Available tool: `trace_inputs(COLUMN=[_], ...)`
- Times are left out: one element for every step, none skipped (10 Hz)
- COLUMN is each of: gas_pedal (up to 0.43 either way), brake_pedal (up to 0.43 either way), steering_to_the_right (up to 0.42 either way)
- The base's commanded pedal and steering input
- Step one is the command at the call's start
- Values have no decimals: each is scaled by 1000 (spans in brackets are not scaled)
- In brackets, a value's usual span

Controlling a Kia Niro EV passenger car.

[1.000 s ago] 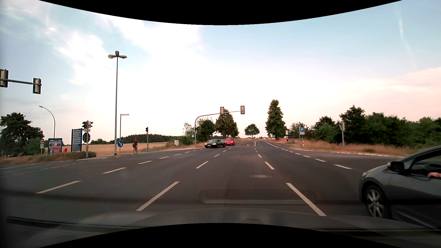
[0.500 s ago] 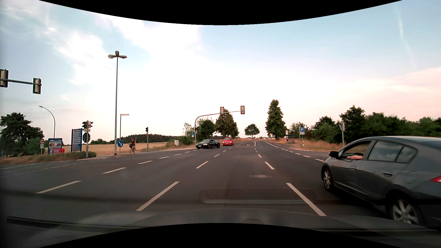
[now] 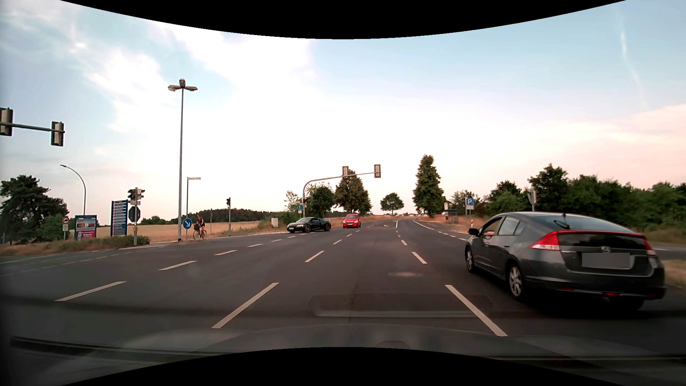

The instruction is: Follow the waypoints while adhering to traffic rules and regulations

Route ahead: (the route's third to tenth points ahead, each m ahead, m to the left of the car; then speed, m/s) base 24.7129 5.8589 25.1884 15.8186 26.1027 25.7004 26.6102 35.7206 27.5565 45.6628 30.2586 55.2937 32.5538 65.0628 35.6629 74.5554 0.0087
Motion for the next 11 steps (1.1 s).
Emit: trace_inputs(gas_pedal=[0, 0, 0, 0, 0, 0, 0, 0, 0, 0, 0], brake_pedal=[354, 354, 354, 354, 354, 354, 354, 354, 354, 354, 354], steering_to_the_right=[-1, -1, -1, -1, -1, -1, -1, -1, -1, -1, -1])
